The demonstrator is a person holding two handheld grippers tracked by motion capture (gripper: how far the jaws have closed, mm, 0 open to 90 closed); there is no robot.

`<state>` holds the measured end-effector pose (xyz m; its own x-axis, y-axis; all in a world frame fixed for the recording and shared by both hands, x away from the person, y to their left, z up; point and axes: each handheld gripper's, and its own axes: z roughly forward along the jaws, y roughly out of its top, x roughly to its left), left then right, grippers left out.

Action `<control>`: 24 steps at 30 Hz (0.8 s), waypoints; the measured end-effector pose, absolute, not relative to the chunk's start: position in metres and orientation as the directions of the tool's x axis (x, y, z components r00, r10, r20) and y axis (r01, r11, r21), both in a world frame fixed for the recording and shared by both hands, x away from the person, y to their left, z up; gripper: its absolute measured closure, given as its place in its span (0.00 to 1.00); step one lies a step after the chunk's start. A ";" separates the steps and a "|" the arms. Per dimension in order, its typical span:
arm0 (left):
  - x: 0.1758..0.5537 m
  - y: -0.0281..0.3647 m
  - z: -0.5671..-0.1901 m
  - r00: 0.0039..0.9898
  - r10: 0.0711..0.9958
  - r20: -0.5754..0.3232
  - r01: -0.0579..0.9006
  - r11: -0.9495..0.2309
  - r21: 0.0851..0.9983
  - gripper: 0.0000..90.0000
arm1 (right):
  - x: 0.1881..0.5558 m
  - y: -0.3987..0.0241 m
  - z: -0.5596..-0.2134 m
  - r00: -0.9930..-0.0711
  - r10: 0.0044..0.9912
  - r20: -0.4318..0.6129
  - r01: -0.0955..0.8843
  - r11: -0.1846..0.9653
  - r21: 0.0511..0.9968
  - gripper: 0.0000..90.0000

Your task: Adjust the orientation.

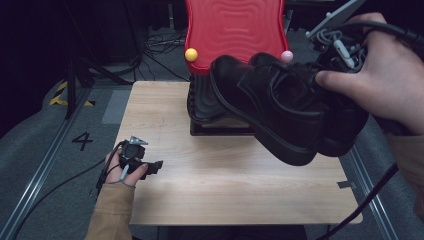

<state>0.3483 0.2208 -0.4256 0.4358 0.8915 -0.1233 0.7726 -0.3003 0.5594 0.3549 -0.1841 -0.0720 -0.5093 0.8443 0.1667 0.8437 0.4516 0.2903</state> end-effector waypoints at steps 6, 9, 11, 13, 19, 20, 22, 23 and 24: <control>0.345 0.225 -0.424 0.419 0.899 -0.126 0.776 -0.282 0.564 0.26 | 0.377 -0.172 -0.055 -0.485 0.862 0.145 0.845 0.419 0.333 0.92; 0.344 0.226 -0.425 0.420 0.899 -0.125 0.776 -0.284 0.563 0.26 | 0.390 -0.166 -0.050 -0.472 0.872 0.133 0.841 0.399 0.365 0.92; 0.344 0.227 -0.425 0.420 0.899 -0.125 0.775 -0.283 0.565 0.26 | 0.401 -0.159 -0.047 -0.458 0.881 0.116 0.839 0.386 0.384 0.92; 0.343 0.229 -0.425 0.413 0.901 -0.135 0.777 -0.271 0.568 0.26 | 0.407 -0.154 -0.045 -0.451 0.887 0.100 0.835 0.380 0.397 0.92; 0.343 0.234 -0.426 0.409 0.901 -0.144 0.779 -0.263 0.569 0.26 | 0.438 -0.139 -0.036 -0.411 0.906 0.097 0.827 0.326 0.457 0.92; 0.343 0.234 -0.426 0.409 0.901 -0.144 0.779 -0.263 0.569 0.26 | 0.438 -0.139 -0.036 -0.411 0.906 0.097 0.827 0.326 0.457 0.92; 0.343 0.235 -0.426 0.407 0.901 -0.147 0.779 -0.259 0.571 0.26 | 0.451 -0.134 -0.034 -0.400 0.911 0.101 0.823 0.308 0.478 0.92; 0.343 0.235 -0.426 0.408 0.901 -0.147 0.778 -0.259 0.572 0.26 | 0.454 -0.132 -0.034 -0.397 0.912 0.101 0.820 0.303 0.485 0.92; 0.343 0.236 -0.427 0.409 0.900 -0.150 0.779 -0.258 0.572 0.26 | 0.459 -0.130 -0.033 -0.389 0.916 0.097 0.817 0.295 0.495 0.92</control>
